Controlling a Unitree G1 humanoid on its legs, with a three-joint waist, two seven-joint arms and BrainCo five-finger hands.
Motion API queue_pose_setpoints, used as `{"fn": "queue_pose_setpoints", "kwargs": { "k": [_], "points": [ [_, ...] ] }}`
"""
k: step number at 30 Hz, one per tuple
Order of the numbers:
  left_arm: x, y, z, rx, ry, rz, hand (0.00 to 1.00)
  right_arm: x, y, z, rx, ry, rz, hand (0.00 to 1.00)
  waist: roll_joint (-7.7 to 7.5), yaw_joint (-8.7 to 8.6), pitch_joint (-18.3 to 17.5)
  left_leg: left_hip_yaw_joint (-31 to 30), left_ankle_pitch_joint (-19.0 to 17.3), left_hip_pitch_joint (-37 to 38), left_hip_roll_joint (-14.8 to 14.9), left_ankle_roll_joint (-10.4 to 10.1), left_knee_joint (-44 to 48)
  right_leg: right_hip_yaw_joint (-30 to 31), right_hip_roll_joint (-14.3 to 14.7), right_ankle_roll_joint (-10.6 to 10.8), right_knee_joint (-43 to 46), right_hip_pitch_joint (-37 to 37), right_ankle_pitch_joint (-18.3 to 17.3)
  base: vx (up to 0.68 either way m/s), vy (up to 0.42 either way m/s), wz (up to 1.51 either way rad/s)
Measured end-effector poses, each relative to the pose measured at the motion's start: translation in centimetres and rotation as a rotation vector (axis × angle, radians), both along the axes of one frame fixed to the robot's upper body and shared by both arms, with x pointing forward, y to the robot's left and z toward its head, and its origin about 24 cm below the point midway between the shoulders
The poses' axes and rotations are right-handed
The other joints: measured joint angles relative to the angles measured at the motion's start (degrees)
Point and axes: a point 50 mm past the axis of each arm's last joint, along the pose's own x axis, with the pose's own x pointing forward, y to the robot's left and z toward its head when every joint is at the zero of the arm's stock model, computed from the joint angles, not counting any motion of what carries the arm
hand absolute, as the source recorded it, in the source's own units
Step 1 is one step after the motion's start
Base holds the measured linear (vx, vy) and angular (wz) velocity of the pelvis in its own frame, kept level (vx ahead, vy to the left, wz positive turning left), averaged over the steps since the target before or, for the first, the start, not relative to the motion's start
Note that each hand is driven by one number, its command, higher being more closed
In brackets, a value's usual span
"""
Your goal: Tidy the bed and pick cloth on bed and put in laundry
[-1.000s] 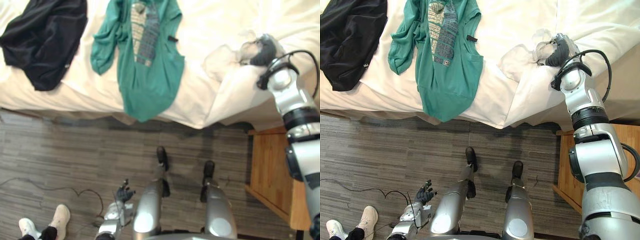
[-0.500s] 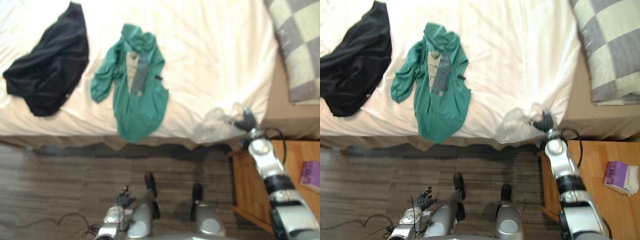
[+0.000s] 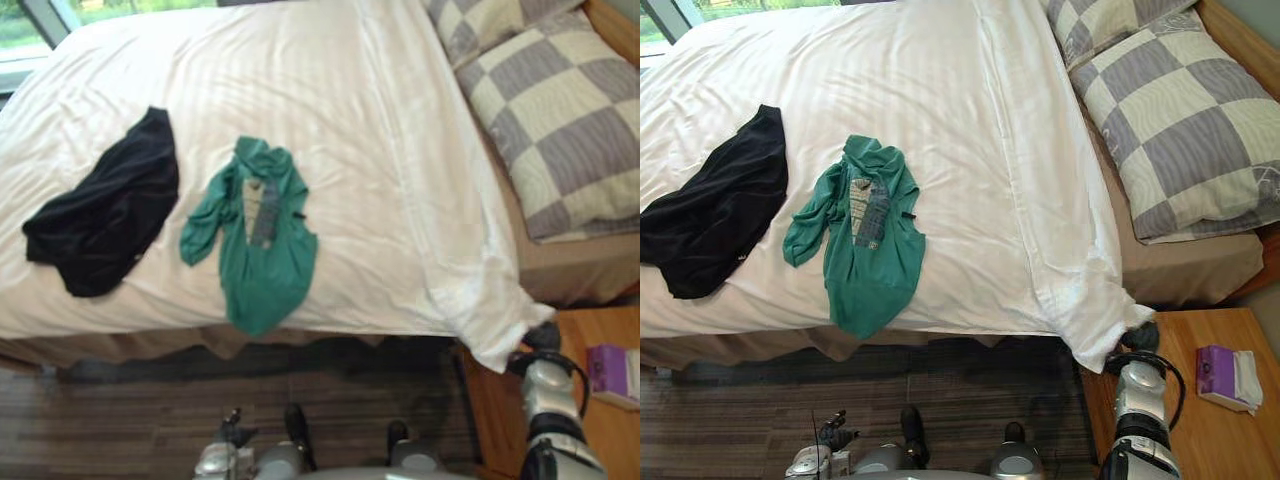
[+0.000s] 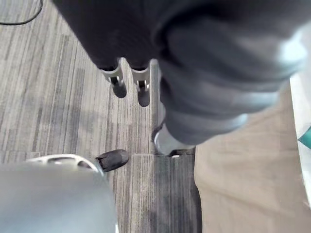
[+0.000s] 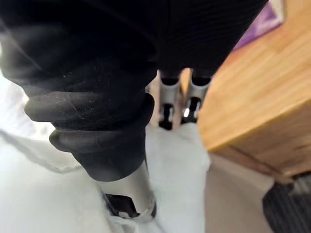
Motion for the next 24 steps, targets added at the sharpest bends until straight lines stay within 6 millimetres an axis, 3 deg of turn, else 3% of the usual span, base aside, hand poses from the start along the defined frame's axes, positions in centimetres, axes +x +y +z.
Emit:
{"fn": "queue_pose_setpoints", "kwargs": {
  "k": [4,6,8,11,12,13,19,21,22,24],
  "points": [
    [-0.8,0.1,-0.2,-0.001,0.017,0.009,0.0,-2.0,-4.1,1.7,-0.044,0.025,-0.136,0.0,-0.11,-1.04,0.0,0.9,-0.4,0.3,0.1,-0.5,0.0,1.3,0.0,0.0,-0.1,-0.2,0.0,0.04,-0.009,-0.19],
    [-1.4,0.3,-0.3,0.001,0.029,0.025,0.0,-2.3,-5.9,4.0,-0.13,-0.016,-0.194,0.0,-0.21,-2.57,-0.1,1.0,-0.5,0.6,0.0,-0.6,0.0,1.5,0.0,0.0,-0.1,-0.3,0.0,0.0,0.001,-0.18],
    [-1.6,0.3,-0.3,0.002,0.031,0.032,0.0,-1.9,-7.8,8.1,-0.275,-0.107,-0.242,0.0,-0.21,-2.78,-0.2,1.6,-0.6,0.6,0.2,-0.5,0.0,2.2,0.0,0.1,0.2,-1.1,0.0,-0.03,0.011,-0.16],
    [-1.6,0.4,-0.3,0.005,0.03,0.033,0.0,-0.3,-7.9,12.0,-0.399,-0.207,-0.238,0.0,-0.46,-2.74,-0.3,1.4,-0.6,0.6,0.2,-0.5,0.0,2.0,0.0,0.1,0.2,-1.3,0.0,-0.04,0.015,-0.01],
    [-1.6,0.5,-0.3,0.006,0.03,0.032,0.0,0.1,-7.7,12.5,-0.407,-0.226,-0.235,0.0,-0.54,-2.73,-0.4,1.3,-0.5,0.6,0.2,-0.5,0.0,2.0,0.0,0.2,0.2,-1.3,0.0,-0.03,0.017,0.08],
    [-1.6,0.5,-0.3,0.008,0.03,0.029,0.0,1.2,-7.1,13.3,-0.428,-0.257,-0.206,1.0,-0.64,-2.7,-0.5,0.9,-0.5,0.4,0.1,-0.5,0.0,1.7,0.0,0.4,0.1,-1.3,-0.2,-0.03,0.017,0.1],
    [-1.4,0.5,-0.2,0.019,0.028,-0.01,0.0,6.8,-3.1,17.6,-0.36,-0.509,-0.048,1.0,-0.25,-2.24,-0.7,-0.6,-0.3,-2.9,-0.2,-0.2,0.0,0.6,-0.3,0.5,0.0,-3.5,0.7,-0.01,0.018,0.13],
    [-1.6,0.5,-0.2,0.018,0.033,-0.015,0.0,9.1,-1.6,20.9,-0.277,-0.689,0.011,1.0,0.43,-2.01,-0.5,-1.2,0.3,-4.5,-0.6,0.6,0.0,-0.3,-0.7,0.6,0.0,-4.3,1.0,0.06,0.021,0.19],
    [-1.6,0.4,-0.2,0.015,0.032,-0.015,0.0,9.5,-1.3,21.6,-0.262,-0.722,0.022,1.0,0.61,-1.8,-0.4,-1.3,0.3,-4.7,-0.8,0.6,0.0,-0.4,-0.8,0.6,0.0,-4.4,1.0,0.06,0.041,0.1],
    [-1.4,0.0,-0.2,0.006,0.025,-0.025,0.0,11.0,-0.5,25.4,-0.181,-0.897,0.095,1.0,2.02,-0.65,0.4,-1.8,0.6,-6.1,-1.0,1.0,0.0,-0.5,-1.1,0.7,0.0,-5.5,1.3,0.03,0.034,0.11]
  ]
}}
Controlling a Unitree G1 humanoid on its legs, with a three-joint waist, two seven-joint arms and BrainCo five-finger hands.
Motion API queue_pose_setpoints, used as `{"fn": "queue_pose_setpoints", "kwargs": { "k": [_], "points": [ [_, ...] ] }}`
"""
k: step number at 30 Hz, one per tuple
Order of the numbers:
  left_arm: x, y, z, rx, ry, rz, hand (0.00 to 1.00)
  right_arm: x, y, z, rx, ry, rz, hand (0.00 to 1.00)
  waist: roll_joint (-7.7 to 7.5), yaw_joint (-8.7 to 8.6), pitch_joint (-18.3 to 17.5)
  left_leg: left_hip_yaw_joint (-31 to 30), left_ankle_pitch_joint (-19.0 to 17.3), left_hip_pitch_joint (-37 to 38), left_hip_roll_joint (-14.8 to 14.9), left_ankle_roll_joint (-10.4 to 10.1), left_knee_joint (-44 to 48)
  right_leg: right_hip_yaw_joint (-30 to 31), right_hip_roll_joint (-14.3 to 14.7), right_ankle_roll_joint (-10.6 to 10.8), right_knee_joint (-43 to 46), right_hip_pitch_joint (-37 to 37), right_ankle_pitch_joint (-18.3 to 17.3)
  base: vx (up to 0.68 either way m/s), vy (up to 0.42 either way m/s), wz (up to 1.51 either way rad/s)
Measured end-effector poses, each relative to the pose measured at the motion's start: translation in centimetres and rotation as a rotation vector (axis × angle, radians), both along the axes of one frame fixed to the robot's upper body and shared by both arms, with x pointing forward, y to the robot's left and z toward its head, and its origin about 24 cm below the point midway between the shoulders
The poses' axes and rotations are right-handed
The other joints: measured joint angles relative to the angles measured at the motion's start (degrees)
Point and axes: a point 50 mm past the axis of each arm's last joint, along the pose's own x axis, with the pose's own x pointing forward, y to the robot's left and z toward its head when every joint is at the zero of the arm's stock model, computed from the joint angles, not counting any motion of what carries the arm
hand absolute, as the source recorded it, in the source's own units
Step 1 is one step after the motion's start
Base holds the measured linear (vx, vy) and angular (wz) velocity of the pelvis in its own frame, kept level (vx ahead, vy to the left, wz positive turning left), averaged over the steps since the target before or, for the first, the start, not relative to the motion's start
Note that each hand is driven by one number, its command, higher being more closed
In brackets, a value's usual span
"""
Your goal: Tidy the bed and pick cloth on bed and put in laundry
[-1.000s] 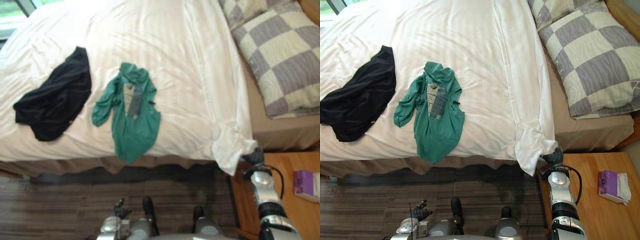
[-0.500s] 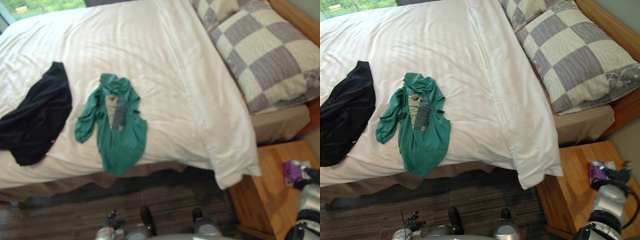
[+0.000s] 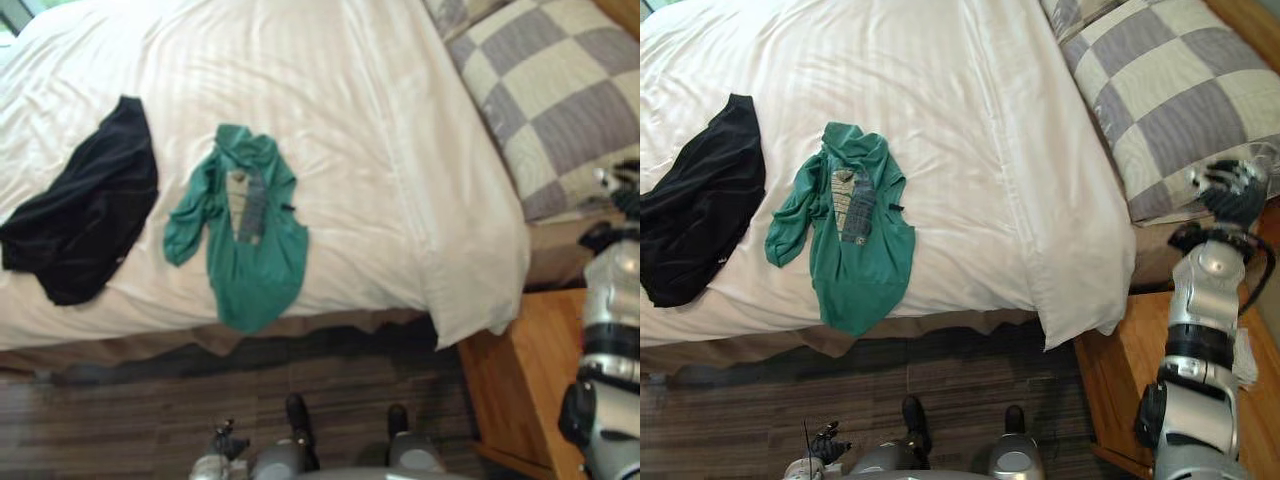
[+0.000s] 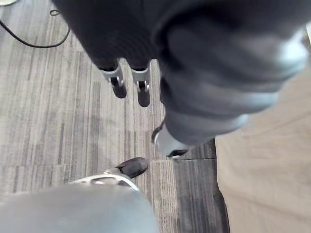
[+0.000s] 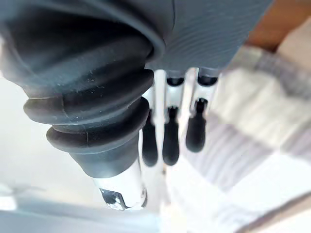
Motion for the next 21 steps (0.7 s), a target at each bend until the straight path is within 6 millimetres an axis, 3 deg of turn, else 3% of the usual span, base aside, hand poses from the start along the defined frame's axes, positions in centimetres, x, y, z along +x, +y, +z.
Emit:
{"fn": "queue_pose_setpoints", "kwargs": {
  "k": [2,3,6,8,11,15,18,21],
  "points": [
    [0.1,0.0,0.0,-0.005,-0.005,0.008,0.0,0.8,0.4,1.9,0.043,-0.08,0.051,1.0,0.89,0.13,0.3,-0.8,0.5,-1.5,0.0,0.5,0.0,-0.7,0.1,-0.2,0.0,-0.9,0.2,0.0,0.017,0.26],
    [0.2,-0.1,0.1,-0.01,-0.018,0.01,0.0,1.3,0.6,3.8,0.112,-0.176,0.102,1.0,1.83,0.47,0.9,-1.7,1.1,-2.9,0.1,0.4,0.0,-1.5,0.2,-0.5,0.0,-1.8,0.4,-0.01,0.022,0.28],
    [0.5,-0.4,0.1,-0.016,-0.026,-0.007,0.0,1.7,0.8,5.5,0.194,-0.273,0.145,1.0,2.83,1.5,1.4,-2.2,1.8,-4.0,0.3,0.1,0.0,-1.6,0.4,-0.6,0.2,-3.0,0.7,-0.05,0.017,0.13],
    [1.1,-1.2,0.3,-0.033,-0.057,-0.033,0.0,2.5,1.2,8.5,0.304,-0.401,0.233,1.0,5.65,1.69,3.0,-3.5,2.8,-7.2,1.0,0.2,0.0,-2.8,1.0,-1.1,0.6,-5.5,1.3,-0.08,0.022,0.22],
    [1.7,-2.1,0.4,-0.053,-0.08,-0.066,0.0,2.7,1.2,9.8,0.384,-0.459,0.259,1.0,7.99,1.82,5.4,-3.9,3.7,-9.3,1.2,0.3,0.0,-3.0,1.4,-1.2,1.0,-7.6,1.9,-0.1,0.04,0.05],
    [2.7,-3.3,0.8,-0.079,-0.123,-0.105,0.0,3.0,0.4,9.2,0.441,-0.442,0.235,1.0,11.21,1.79,8.2,-3.8,4.0,-12.3,1.3,0.5,0.0,-2.6,1.3,-0.9,1.0,-10.9,3.1,-0.07,0.04,-0.07],
    [4.3,-3.9,1.3,-0.088,-0.17,-0.144,0.0,3.5,0.0,7.2,0.49,-0.376,0.202,1.0,12.91,1.6,10.6,-3.5,4.3,-14.1,1.0,0.7,0.0,-1.8,1.0,-0.6,1.0,-12.9,3.8,-0.03,0.045,-0.08],
    [5.9,-4.6,1.9,-0.089,-0.216,-0.186,0.0,3.8,0.3,3.4,0.52,-0.326,0.193,1.0,13.16,1.65,11.8,-2.8,5.1,-14.6,0.9,0.9,0.0,-1.4,0.9,-0.4,1.0,-13.6,4.0,0.03,0.014,-0.05]
  ]
}}
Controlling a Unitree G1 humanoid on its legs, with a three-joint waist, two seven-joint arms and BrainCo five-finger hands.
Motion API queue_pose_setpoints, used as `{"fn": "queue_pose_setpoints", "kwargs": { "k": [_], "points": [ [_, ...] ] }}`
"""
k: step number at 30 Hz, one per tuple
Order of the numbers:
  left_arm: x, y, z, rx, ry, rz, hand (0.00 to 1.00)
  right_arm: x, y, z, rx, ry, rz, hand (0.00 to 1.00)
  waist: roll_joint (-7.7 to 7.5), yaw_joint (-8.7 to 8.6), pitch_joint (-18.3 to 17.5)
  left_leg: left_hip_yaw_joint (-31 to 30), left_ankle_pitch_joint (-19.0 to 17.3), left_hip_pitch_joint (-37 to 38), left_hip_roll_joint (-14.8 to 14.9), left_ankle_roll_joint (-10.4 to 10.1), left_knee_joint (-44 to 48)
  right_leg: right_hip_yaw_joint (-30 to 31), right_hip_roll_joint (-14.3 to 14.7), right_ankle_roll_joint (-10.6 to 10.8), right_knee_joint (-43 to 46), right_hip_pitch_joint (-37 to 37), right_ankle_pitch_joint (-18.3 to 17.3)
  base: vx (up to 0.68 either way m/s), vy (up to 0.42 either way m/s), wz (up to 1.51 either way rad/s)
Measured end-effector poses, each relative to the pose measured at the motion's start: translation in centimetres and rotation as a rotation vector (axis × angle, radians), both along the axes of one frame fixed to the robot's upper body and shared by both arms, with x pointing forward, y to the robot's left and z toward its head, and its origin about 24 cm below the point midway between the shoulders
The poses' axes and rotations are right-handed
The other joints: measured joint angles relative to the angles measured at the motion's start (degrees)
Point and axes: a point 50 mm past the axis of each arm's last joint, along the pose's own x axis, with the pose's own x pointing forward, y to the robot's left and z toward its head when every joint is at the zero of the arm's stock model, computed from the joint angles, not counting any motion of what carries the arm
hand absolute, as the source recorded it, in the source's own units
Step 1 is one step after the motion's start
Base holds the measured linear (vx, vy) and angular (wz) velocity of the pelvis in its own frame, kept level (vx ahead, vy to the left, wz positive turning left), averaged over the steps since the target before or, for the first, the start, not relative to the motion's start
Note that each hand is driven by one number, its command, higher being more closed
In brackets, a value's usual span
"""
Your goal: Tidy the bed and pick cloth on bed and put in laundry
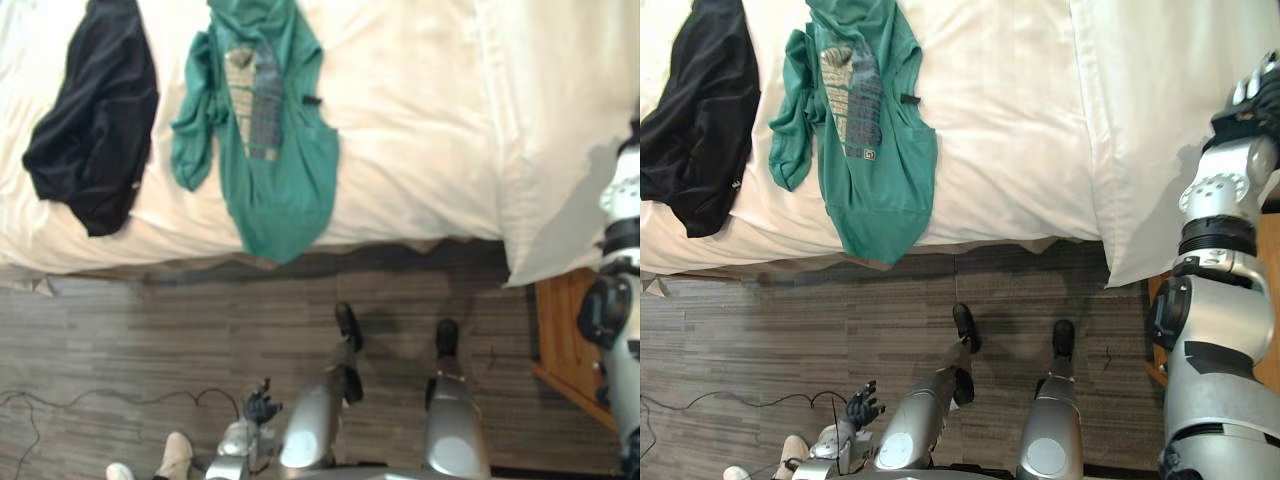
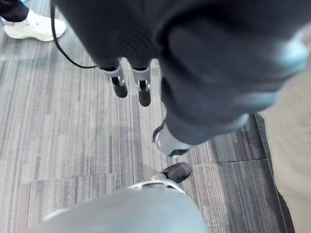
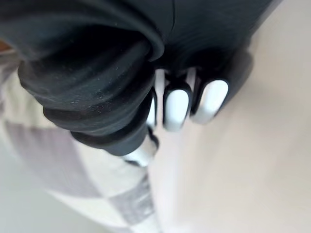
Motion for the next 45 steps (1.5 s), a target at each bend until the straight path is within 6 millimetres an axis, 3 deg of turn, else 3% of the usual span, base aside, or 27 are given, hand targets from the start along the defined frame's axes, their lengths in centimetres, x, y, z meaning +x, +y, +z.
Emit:
{"fn": "queue_pose_setpoints", "kwargs": {
  "k": [4,7,9,10,12,13,14,15,16,18,19,23,29,34,36,40,42,44,45],
  "points": [
    [0.5,-0.5,0.3,-0.005,-0.024,-0.026,0.0,0.1,1.0,-2.8,-0.068,0.044,0.029,1.0,-0.37,-0.53,0.2,0.2,-0.1,1.2,0.0,-0.2,0.0,0.0,0.1,-0.1,1.0,0.7,-1.0,0.03,-0.004,0.0],
    [0.2,-0.1,0.1,-0.002,-0.01,-0.006,0.0,-0.4,2.4,-7.4,-0.101,0.123,0.071,1.0,-2.32,-1.69,0.1,0.5,-0.8,3.0,0.3,-1.2,0.0,0.0,0.4,-0.3,2.4,1.8,-2.5,0.0,0.0,0.0],
    [0.2,0.1,0.1,-0.004,-0.008,0.016,0.0,-1.3,3.1,-12.2,-0.06,0.244,0.088,1.0,-4.25,-2.61,-0.6,0.6,-1.1,3.6,0.6,-1.6,0.0,0.1,0.5,-0.1,2.8,2.0,-3.4,0.02,-0.034,-0.01],
    [0.2,0.1,0.1,-0.011,-0.011,0.03,0.0,-2.7,3.5,-17.0,0.017,0.386,0.106,1.0,-5.24,-2.73,-1.0,0.7,-1.4,3.6,1.0,-2.0,0.0,0.1,0.5,-0.2,2.9,2.0,-3.7,0.0,0.0,0.0],
    [0.5,-0.3,0.1,-0.029,-0.011,0.05,0.0,-6.2,4.4,-24.5,0.138,0.638,0.128,1.0,-5.71,-2.69,-1.1,0.7,-1.6,3.6,1.1,-2.2,0.0,0.0,0.5,-0.3,3.3,1.9,-4.1,0.06,-0.032,0.01],
    [0.7,-0.8,0.0,-0.053,-0.006,0.085,0.0,-10.5,5.9,-30.4,0.254,0.862,0.144,1.0,-5.73,-2.69,-1.1,0.9,-1.6,3.5,0.8,-2.2,0.0,0.1,0.3,0.0,4.3,1.3,-4.6,0.1,-0.037,-0.04],
    [0.7,-0.9,-0.1,-0.066,0.001,0.113,0.0,-14.4,8.0,-34.5,0.33,1.029,0.172,1.0,-5.78,-2.96,-1.0,1.3,-1.6,3.6,0.7,-2.2,0.1,0.2,0.1,-0.1,5.3,0.8,-5.0,0.1,-0.029,-0.04],
    [0.6,-0.9,-0.1,-0.072,0.006,0.129,0.0,-16.5,9.2,-36.2,0.37,1.107,0.192,1.0,-5.82,-3.34,-1.0,1.3,-1.5,3.6,0.5,-2.1,0.2,0.2,-0.1,-0.2,5.6,0.7,-5.3,0.13,-0.017,-0.07],
    [0.5,-0.9,-0.2,-0.081,0.011,0.155,0.0,-20.7,10.2,-38.5,0.432,1.214,0.177,1.0,-6.26,-3.81,-1.1,2.3,-1.5,4.4,0.1,-2.1,0.3,0.5,-0.7,0.0,6.7,0.7,-5.7,0.13,-0.002,-0.12],
    [0.5,-0.5,-0.2,-0.081,0.01,0.183,0.0,-23.1,9.8,-39.2,0.419,1.278,0.159,1.0,-7.56,-3.66,-1.6,3.9,-1.6,5.6,-0.1,-2.2,0.3,1.6,-1.0,0.3,7.4,1.1,-6.2,0.09,-0.006,-0.21],
    [0.3,0.2,-0.2,-0.074,0.013,0.213,0.0,-24.5,10.1,-39.6,0.411,1.307,0.156,0.0,-8.98,-3.68,-2.3,4.3,-1.6,6.7,0.1,-2.2,0.3,1.8,-1.0,0.1,7.8,1.9,-6.5,0.05,-0.026,-0.12],
    [-0.6,0.9,-0.6,-0.053,0.041,0.231,0.0,-25.5,12.0,-40.2,0.369,1.358,0.227,0.0,-12.13,-3.51,-5.3,4.8,-2.6,10.7,1.2,-2.3,0.0,0.5,-0.1,-0.6,7.6,6.4,-7.5,0.01,-0.028,0.05],
    [-2.4,1.8,-1.3,0.005,0.113,0.192,0.0,-25.1,12.9,-40.2,0.162,1.449,0.352,0.0,-13.89,-3.22,-9.8,4.2,-4.3,15.6,1.0,-1.7,0.0,-0.2,0.2,0.0,4.5,13.2,-8.1,0.01,0.003,0.09],
    [-3.2,2.6,-1.6,0.048,0.157,0.166,0.0,-25.3,13.8,-40.5,0.094,1.485,0.423,0.0,-15.31,-2.87,-12.5,3.4,-5.2,17.4,0.6,-1.4,-0.1,-1.2,0.1,0.2,1.9,16.5,-8.0,0.05,0.009,0.1],
    [-3.4,2.5,-1.7,0.047,0.166,0.161,0.0,-25.7,14.0,-40.6,0.079,1.508,0.444,0.0,-15.8,-1.93,-12.8,3.1,-5.7,19.0,0.1,-1.6,-0.1,-1.5,-0.1,0.2,1.0,18.7,-8.0,0.1,-0.007,0.08],
    [-3.8,2.5,-1.8,0.049,0.183,0.16,0.0,-26.0,14.0,-40.7,0.059,1.53,0.461,0.0,-15.91,-1.65,-12.9,3.0,-6.8,21.3,-0.7,-1.7,0.0,-2.0,-0.7,0.7,0.6,21.3,-8.4,0.12,-0.016,0.04],
    [-4.0,2.5,-1.9,0.051,0.186,0.16,0.0,-26.2,14.1,-40.8,0.048,1.543,0.47,0.0,-16.21,-1.64,-13.0,2.7,-8.9,20.6,-1.0,-1.3,3.9,-2.7,-1.7,0.9,1.0,22.3,-8.9,0.14,0.018,0.13],
    [-2.8,2.5,-1.5,0.053,0.156,0.149,0.0,-26.5,13.5,-40.9,0.033,1.564,0.468,0.0,-16.09,-1.73,-12.9,0.4,-14.5,10.8,0.4,-1.6,23.9,-4.1,-2.7,1.3,2.8,22.7,-9.3,0.13,0.02,0.35],
    [-2.6,2.4,-1.4,0.057,0.151,0.142,0.0,-26.7,13.4,-40.9,0.025,1.579,0.469,0.0,-16.08,-1.83,-12.9,-0.2,-14.5,9.1,0.6,-1.7,27.4,-4.6,-3.0,1.3,3.0,23.1,-9.3,0.09,0.044,0.35]
  ]
}}
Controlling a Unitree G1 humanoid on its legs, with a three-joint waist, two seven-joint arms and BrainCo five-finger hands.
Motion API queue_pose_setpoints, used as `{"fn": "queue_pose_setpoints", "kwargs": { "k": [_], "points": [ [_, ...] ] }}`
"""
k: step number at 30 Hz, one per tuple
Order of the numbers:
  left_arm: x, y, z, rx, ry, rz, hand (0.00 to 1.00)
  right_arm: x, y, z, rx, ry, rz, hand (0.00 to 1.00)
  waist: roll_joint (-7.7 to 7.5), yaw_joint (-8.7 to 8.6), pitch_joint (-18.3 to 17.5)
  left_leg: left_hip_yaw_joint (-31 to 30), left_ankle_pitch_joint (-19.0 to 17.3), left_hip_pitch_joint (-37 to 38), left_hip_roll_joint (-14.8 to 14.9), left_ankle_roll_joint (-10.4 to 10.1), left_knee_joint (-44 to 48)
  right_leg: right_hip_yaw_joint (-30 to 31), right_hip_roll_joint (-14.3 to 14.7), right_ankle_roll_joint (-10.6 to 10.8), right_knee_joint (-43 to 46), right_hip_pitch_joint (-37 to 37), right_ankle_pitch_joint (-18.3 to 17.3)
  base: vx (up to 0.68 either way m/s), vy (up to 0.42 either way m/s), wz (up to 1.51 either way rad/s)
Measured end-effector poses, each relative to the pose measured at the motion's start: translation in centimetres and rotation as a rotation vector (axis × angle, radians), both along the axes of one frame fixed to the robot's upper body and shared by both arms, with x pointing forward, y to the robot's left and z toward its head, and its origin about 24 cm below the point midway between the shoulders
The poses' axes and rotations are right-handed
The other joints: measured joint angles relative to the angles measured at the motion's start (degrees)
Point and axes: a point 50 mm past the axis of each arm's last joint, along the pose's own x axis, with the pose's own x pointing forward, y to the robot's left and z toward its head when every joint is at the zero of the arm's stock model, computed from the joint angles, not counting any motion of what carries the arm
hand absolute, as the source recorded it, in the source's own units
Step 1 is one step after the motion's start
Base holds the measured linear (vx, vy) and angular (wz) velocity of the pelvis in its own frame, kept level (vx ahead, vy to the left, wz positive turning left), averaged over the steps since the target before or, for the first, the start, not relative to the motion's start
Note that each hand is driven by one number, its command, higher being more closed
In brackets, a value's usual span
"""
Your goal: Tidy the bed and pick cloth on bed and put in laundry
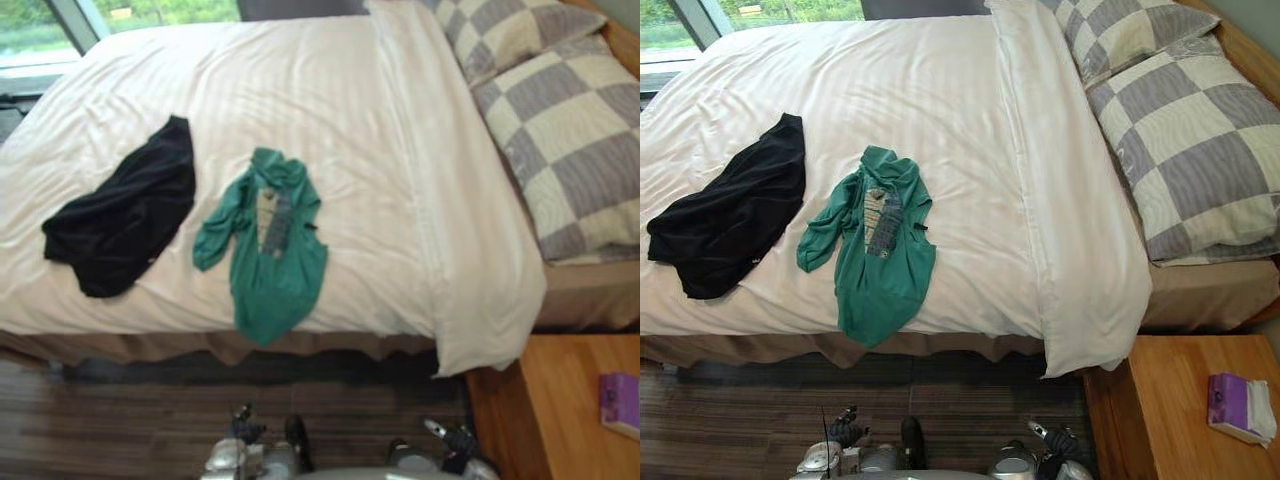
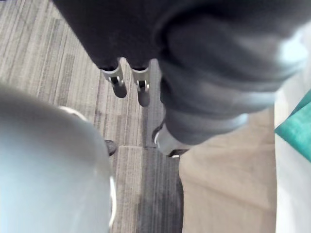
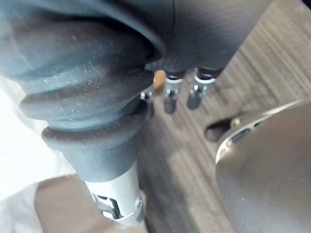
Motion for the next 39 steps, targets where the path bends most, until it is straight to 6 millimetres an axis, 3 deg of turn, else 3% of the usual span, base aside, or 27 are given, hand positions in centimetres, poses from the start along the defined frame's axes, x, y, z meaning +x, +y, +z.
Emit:
{"fn": "queue_pose_setpoints", "kwargs": {
  "k": [2,3,5,6,8,9,10,11,12,13,14,15,16,17,18,19,20,21,22,23,25,29,32,34,35,37,39],
  "points": [
    [0.6,0.0,0.2,0.012,-0.014,-0.005,0.0,-0.9,-0.2,-0.2,-0.007,0.042,-0.003,0.0,-0.72,0.52,0.4,-0.2,-2.1,-2.1,1.3,-1.0,7.5,0.1,-2.0,0.1,0.2,1.7,0.0,0.06,0.124,-0.01],
    [0.6,0.0,0.2,0.015,-0.013,-0.004,0.0,-0.9,-0.4,-0.2,-0.011,0.04,-0.006,0.0,-0.36,0.62,0.3,0.2,-3.9,-2.2,2.6,-0.2,9.0,0.3,-1.9,0.4,0.3,1.7,-0.2,0.05,0.156,-0.45],
    [0.3,0.0,0.1,0.019,-0.004,0.0,0.0,-0.6,-0.8,0.0,-0.032,0.032,0.007,0.0,0.15,0.28,0.2,-2.0,-7.8,-2.4,9.4,-1.2,11.6,2.3,-2.8,2.0,1.2,1.1,-0.7,0.07,0.237,-0.45],
    [0.9,0.0,0.3,0.023,-0.02,-0.007,0.0,-0.6,-1.0,0.0,-0.045,0.037,0.015,0.0,-0.27,0.04,0.3,-7.3,-7.6,-2.9,12.9,-1.6,7.8,3.3,-4.6,3.7,3.5,-0.9,-1.5,0.1,0.479,-0.14],
    [1.7,-0.4,0.5,0.035,-0.036,-0.059,0.0,-0.8,-1.3,0.0,-0.067,0.054,0.03,0.0,-0.2,-0.07,0.2,-19.2,-6.7,-2.9,16.3,-2.9,-0.3,4.8,-8.0,8.0,7.6,-4.6,-3.1,0.11,0.621,0.0],
    [1.7,-0.8,0.5,0.035,-0.034,-0.083,0.0,-0.8,-1.6,0.1,-0.084,0.06,0.058,0.0,0.54,-0.13,0.0,-21.3,-6.4,-2.1,16.4,-2.8,-1.4,5.3,-9.0,8.1,8.0,-5.1,-3.6,0.14,0.656,0.04],
    [2.3,0.3,0.9,0.069,-0.05,-0.101,0.0,-1.1,-0.6,-0.2,-0.064,0.077,0.076,0.0,-2.29,0.04,0.4,-20.1,-7.4,-3.5,13.4,-11.5,2.1,6.5,-12.7,7.9,7.0,-4.2,-3.3,0.13,0.557,0.04],
    [2.9,0.9,1.3,0.095,-0.065,-0.111,0.0,-1.3,0.6,-0.5,-0.033,0.085,0.091,0.0,-3.6,0.3,0.3,-19.5,-8.4,-4.4,11.4,-11.3,4.0,7.0,-13.8,8.0,6.1,-3.9,-2.2,0.2,0.719,0.13],
    [3.6,2.4,1.8,0.156,-0.079,-0.12,0.0,-1.2,1.3,-0.6,-0.022,0.083,0.122,0.0,-4.67,0.35,-0.6,-20.3,-11.4,-7.7,10.2,-11.7,10.5,6.7,-13.6,8.0,5.2,-3.9,2.8,0.13,0.549,-0.12],
    [3.7,2.7,1.9,0.175,-0.081,-0.132,0.0,-0.8,1.2,-0.5,-0.038,0.079,0.149,0.0,-4.68,0.79,-0.6,-19.7,-13.8,-8.8,9.8,-11.5,14.1,7.8,-14.1,7.8,4.6,-4.4,7.0,0.13,0.679,-0.39],
    [3.7,2.7,2.0,0.192,-0.08,-0.159,0.0,-0.2,1.3,-0.4,-0.056,0.069,0.185,0.0,-5.11,1.7,-0.9,-17.1,-15.3,-8.8,9.2,-10.3,15.9,8.6,-15.5,7.1,4.7,-6.3,13.1,0.04,0.534,-0.61],
    [3.7,2.6,2.0,0.192,-0.08,-0.169,0.0,0.3,1.4,-0.2,-0.064,0.057,0.201,0.0,-5.11,1.94,-0.9,-15.7,-15.7,-8.6,8.9,-9.4,15.9,7.6,-16.0,3.6,4.7,-8.0,16.5,0.05,0.618,-0.91],
    [3.6,1.9,1.8,0.179,-0.077,-0.183,0.0,1.7,1.3,0.1,-0.074,0.029,0.231,0.0,-3.76,2.36,-1.1,-12.4,-15.0,-7.8,9.1,-7.1,14.0,2.1,-16.3,-6.2,6.4,-11.8,21.3,0.05,0.527,-0.8],
    [3.6,1.6,1.7,0.173,-0.075,-0.192,0.0,2.6,1.4,0.4,-0.09,0.008,0.266,0.0,-3.14,1.93,-0.7,-10.8,-13.2,-5.8,8.5,-5.5,10.5,-1.6,-14.4,-5.2,12.7,-13.8,15.1,0.05,0.513,-0.7],
    [3.4,1.5,1.6,0.172,-0.069,-0.198,0.0,2.8,1.8,0.4,-0.089,0.004,0.296,0.0,-3.22,1.84,-0.7,-9.8,-10.8,-2.9,7.5,-4.4,5.8,-2.4,-10.7,-1.6,16.5,-14.1,9.2,0.05,0.324,-0.19],
    [3.4,1.4,1.5,0.172,-0.066,-0.203,0.0,2.9,2.0,0.4,-0.087,0.002,0.305,0.0,-3.21,1.74,-0.7,-9.3,-9.4,-1.4,6.8,-3.8,2.9,-2.5,-8.3,-1.0,17.9,-13.9,6.6,0.06,0.208,-0.02],
    [3.3,1.1,1.5,0.162,-0.067,-0.205,0.0,3.1,2.3,0.5,-0.093,-0.004,0.333,0.0,-2.78,1.76,-0.6,-8.3,-6.2,2.0,5.0,-2.7,-3.6,-2.5,-3.2,-1.4,19.0,-13.2,0.3,0.05,0.15,0.16],
    [3.3,0.6,1.4,0.148,-0.067,-0.204,0.0,3.2,2.3,0.6,-0.103,-0.016,0.348,0.0,-1.83,1.36,-0.4,-8.3,-3.1,3.9,3.3,-2.0,-8.8,-1.1,2.5,-0.8,17.5,-12.6,-3.6,0.05,0.146,0.23],
    [3.5,0.4,1.4,0.142,-0.073,-0.203,0.0,3.4,2.3,0.7,-0.11,-0.026,0.351,0.0,-2.01,1.25,-0.4,-8.6,-2.2,4.3,2.5,-1.8,-10.1,-0.9,4.3,-1.0,15.7,-11.8,-4.7,0.02,0.105,0.39],
    [3.8,0.1,1.5,0.128,-0.082,-0.193,0.0,3.6,2.3,0.8,-0.119,-0.034,0.359,0.0,-2.14,1.3,0.0,-8.9,-1.2,4.9,0.8,-1.4,-11.7,-1.4,5.6,-2.8,11.6,-9.7,-6.1,0.0,0.122,0.31],
    [3.0,-0.3,1.1,0.1,-0.059,-0.153,0.0,3.8,2.3,0.9,-0.122,-0.044,0.33,0.0,-0.9,1.18,1.2,-9.9,0.1,6.0,-0.9,-1.2,-13.5,-1.5,5.2,-3.9,9.1,-7.6,-5.5,-0.01,0.12,0.27],
    [0.9,0.2,0.3,0.088,-0.007,-0.097,0.0,3.5,2.8,0.7,-0.112,-0.032,0.317,0.0,-1.92,1.97,1.2,-10.0,1.8,8.6,-0.9,-1.5,-16.5,-2.1,5.2,-4.4,6.5,-5.5,-4.8,-0.05,0.009,0.11],
    [1.4,-0.2,0.5,0.058,-0.028,-0.048,0.0,4.1,2.1,1.0,-0.128,-0.047,0.297,0.0,-0.63,1.65,2.5,-9.8,-0.1,3.1,-0.8,-2.1,-8.9,-3.3,4.6,-3.7,6.7,-6.3,-4.0,-0.05,0.054,0.17],
    [1.5,-0.2,0.5,0.043,-0.035,-0.014,0.0,4.2,1.6,1.1,-0.14,-0.041,0.282,0.0,-0.17,1.82,3.1,-6.4,-1.2,1.7,-0.3,-2.7,-5.0,-3.3,3.0,-2.9,6.2,-5.7,-2.8,-0.03,0.15,-0.08],
    [1.3,-0.1,0.5,0.032,-0.033,0.012,0.0,4.0,1.4,1.1,-0.146,-0.033,0.271,0.0,0.04,1.68,3.2,-4.4,-3.7,1.5,1.1,-1.2,-2.3,-3.1,2.5,-2.5,5.7,-5.0,-2.1,-0.01,0.177,-0.23],
    [0.9,0.3,0.4,0.032,-0.026,0.042,0.0,3.7,0.9,1.0,-0.149,-0.026,0.25,0.0,0.16,1.53,3.1,-4.4,-5.1,0.7,3.7,0.3,1.6,-2.6,0.9,-1.4,5.8,-5.1,-1.5,0.0,0.235,-0.18],
    [1.1,0.5,0.5,0.033,-0.036,0.062,0.0,3.0,0.2,0.9,-0.163,-0.005,0.244,0.0,-0.28,1.34,3.0,-6.3,-5.6,-0.5,7.9,-0.2,3.8,-2.0,-2.5,1.5,5.4,-5.6,-0.1,0.04,0.383,0.04]
  ]
}}
